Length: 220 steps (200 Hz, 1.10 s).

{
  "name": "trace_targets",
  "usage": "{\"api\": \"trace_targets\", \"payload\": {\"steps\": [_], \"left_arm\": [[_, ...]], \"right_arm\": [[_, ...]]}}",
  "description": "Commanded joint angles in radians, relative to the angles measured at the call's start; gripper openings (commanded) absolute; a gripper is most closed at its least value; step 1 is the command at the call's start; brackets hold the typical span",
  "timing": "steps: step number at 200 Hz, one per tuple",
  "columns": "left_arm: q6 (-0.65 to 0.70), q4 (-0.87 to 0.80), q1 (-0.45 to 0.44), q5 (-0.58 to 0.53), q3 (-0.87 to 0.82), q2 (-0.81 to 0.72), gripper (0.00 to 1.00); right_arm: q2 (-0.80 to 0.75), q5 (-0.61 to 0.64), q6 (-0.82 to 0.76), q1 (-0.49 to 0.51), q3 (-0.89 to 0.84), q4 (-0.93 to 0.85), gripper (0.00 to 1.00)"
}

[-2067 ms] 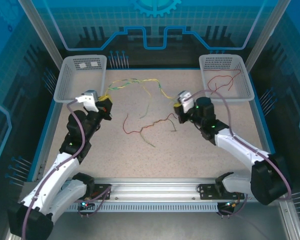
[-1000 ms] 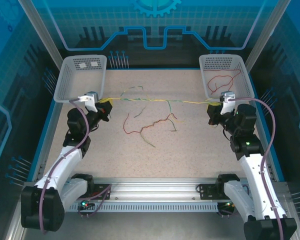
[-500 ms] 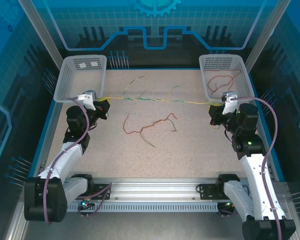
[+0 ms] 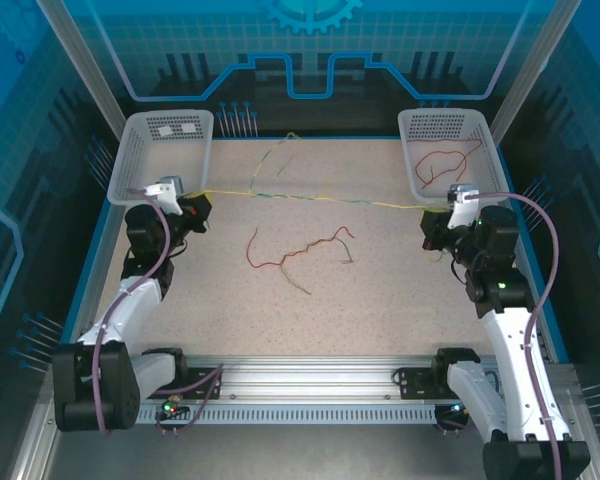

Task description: Untangle the cables

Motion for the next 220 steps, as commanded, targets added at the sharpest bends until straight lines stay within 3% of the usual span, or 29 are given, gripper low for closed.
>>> {"api": "trace_targets", "payload": {"steps": [1, 34, 55, 82, 98, 123, 157, 185, 220], "left_arm": [[-0.056, -0.038, 0.184, -0.562, 0.019, 0.044, 0.0], [-0.055, -0.025, 0.169, -0.468, 0.021, 0.026, 0.0], [-0.015, -0.06, 0.106, -0.484, 0.029, -0.016, 0.0], [0.004, -0.146, 0.047, -0.544, 0.062, -0.073, 0.0], [0.023, -0.213, 0.055, -0.626, 0.095, -0.076, 0.0], [-0.005, -0.222, 0.085, -0.593, 0.108, -0.08, 0.0], [-0.083, -0.288, 0.089, -0.672, 0.146, -0.061, 0.0], [-0.094, -0.378, 0.129, -0.687, 0.205, 0.005, 0.0], [-0.113, -0.293, 0.101, -0.566, 0.197, 0.025, 0.0]], "right_arm": [[-0.046, 0.484, 0.087, -0.179, 0.067, -0.015, 0.0], [-0.05, 0.4, 0.071, -0.194, 0.06, 0.009, 0.0], [-0.035, 0.33, 0.081, -0.151, 0.053, 0.057, 0.0], [-0.011, 0.442, 0.036, -0.071, 0.057, 0.056, 0.0], [-0.032, 0.463, 0.046, -0.111, 0.063, 0.049, 0.0], [-0.025, 0.387, 0.081, -0.15, 0.074, 0.03, 0.0], [-0.035, 0.464, 0.161, -0.201, 0.053, 0.019, 0.0], [-0.059, 0.439, 0.221, -0.276, 0.053, 0.004, 0.0], [-0.049, 0.279, 0.228, -0.258, 0.012, 0.083, 0.0]]}}
